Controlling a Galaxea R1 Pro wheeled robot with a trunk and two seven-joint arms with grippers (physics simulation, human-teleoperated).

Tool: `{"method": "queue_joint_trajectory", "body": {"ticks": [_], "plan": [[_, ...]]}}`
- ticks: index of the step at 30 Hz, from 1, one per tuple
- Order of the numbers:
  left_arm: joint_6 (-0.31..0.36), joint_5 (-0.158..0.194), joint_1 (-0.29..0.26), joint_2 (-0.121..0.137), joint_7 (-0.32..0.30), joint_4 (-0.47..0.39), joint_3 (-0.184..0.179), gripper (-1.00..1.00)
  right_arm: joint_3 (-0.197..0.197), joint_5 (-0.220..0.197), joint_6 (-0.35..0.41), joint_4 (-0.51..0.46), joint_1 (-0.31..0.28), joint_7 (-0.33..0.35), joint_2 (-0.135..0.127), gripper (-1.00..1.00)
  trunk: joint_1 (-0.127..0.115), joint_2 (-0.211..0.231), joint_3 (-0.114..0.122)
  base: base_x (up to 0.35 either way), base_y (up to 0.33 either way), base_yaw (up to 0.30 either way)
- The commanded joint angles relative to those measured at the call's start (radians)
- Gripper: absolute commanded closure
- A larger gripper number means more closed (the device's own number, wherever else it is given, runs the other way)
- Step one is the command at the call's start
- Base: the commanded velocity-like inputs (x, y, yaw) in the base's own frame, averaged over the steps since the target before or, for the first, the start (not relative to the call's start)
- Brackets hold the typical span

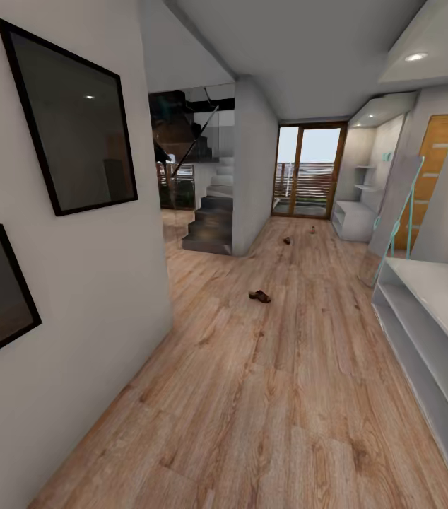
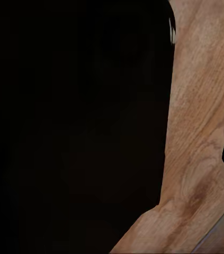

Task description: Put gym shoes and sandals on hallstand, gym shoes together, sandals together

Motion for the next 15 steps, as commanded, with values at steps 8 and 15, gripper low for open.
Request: {"method": "queue_joint_trajectory", "body": {"ticks": [8,15], "plan": [[-0.014,0.001,-0.046,0.001,0.002,-0.046,0.002,-1.00,-0.006,-0.003,-0.002,-0.045,-0.002,0.008,-0.004,-1.00,0.000,0.000,0.000,0.000,0.000,0.000],[-0.024,0.008,-0.087,0.041,-0.001,-0.085,0.011,-1.00,-0.011,-0.003,-0.002,-0.085,-0.002,0.006,-0.003,-1.00,0.000,0.000,0.000,0.000,0.000,0.000]]}}
